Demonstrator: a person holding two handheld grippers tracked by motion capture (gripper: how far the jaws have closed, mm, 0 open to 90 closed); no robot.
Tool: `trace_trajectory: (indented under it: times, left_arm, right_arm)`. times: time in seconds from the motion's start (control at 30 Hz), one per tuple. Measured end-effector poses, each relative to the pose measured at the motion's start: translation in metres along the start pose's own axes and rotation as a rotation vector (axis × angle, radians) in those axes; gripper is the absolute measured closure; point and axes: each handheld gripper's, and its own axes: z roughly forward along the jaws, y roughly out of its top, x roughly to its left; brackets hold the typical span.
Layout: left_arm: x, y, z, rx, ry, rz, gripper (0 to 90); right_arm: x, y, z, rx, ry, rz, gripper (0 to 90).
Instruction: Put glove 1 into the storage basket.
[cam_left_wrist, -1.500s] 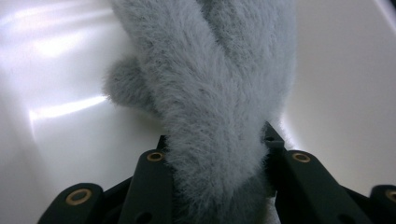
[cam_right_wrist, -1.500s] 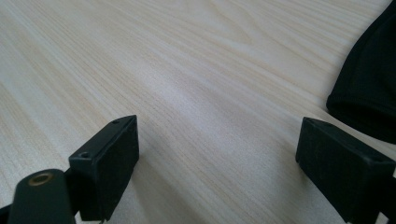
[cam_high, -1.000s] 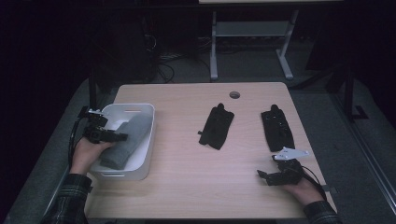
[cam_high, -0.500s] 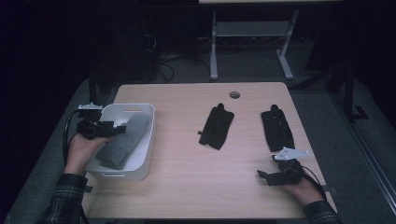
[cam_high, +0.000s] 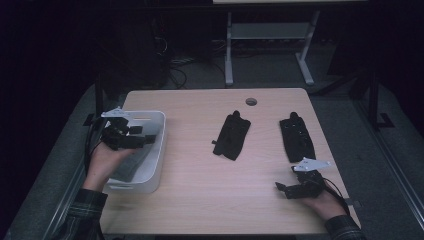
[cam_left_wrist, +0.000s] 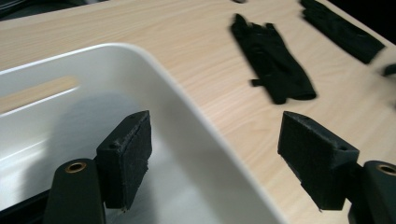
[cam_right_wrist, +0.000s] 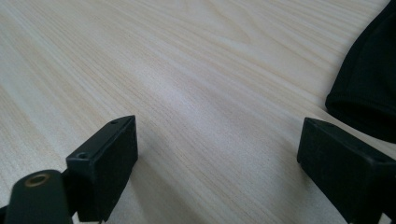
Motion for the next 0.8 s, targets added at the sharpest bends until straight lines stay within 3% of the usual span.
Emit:
trace_trajectory:
  times: [0.07,0.13,0.17,0.3,0.33,0.57,0.67,0.8]
  left_arm:
    - [-0.017,0.004,0.009,0.001,-0.034,0.031,25.4]
    - [-0.021,0.005,0.012,0.004,-0.041,0.043,25.3]
    - [-0.032,0.007,0.018,0.005,-0.062,0.059,25.4]
    - [-0.046,0.009,0.027,0.009,-0.090,0.085,25.3]
    - [-0.056,0.010,0.034,0.008,-0.105,0.093,25.3]
    - [-0.082,0.010,0.052,0.014,-0.150,0.141,25.3]
    - [-0.094,0.009,0.060,0.016,-0.179,0.157,25.3]
    - [-0.107,0.003,0.072,0.032,-0.203,0.176,25.3]
  right_arm:
    - [0.000,0.000,0.000,0.000,0.000,0.000,11.4]
    - [0.000,0.000,0.000,0.001,-0.001,0.003,11.0]
    - [0.000,0.000,0.000,0.002,-0.003,0.004,10.7]
    - [0.000,0.000,0.000,0.002,-0.004,0.002,10.8]
    - [0.000,0.000,0.000,0.002,-0.004,0.002,10.8]
    - [0.000,0.000,0.000,0.001,-0.001,0.001,12.1]
    - [-0.001,0.000,0.000,-0.003,0.015,-0.022,13.5]
    - [-0.001,0.004,-0.002,0.022,0.017,-0.022,21.5]
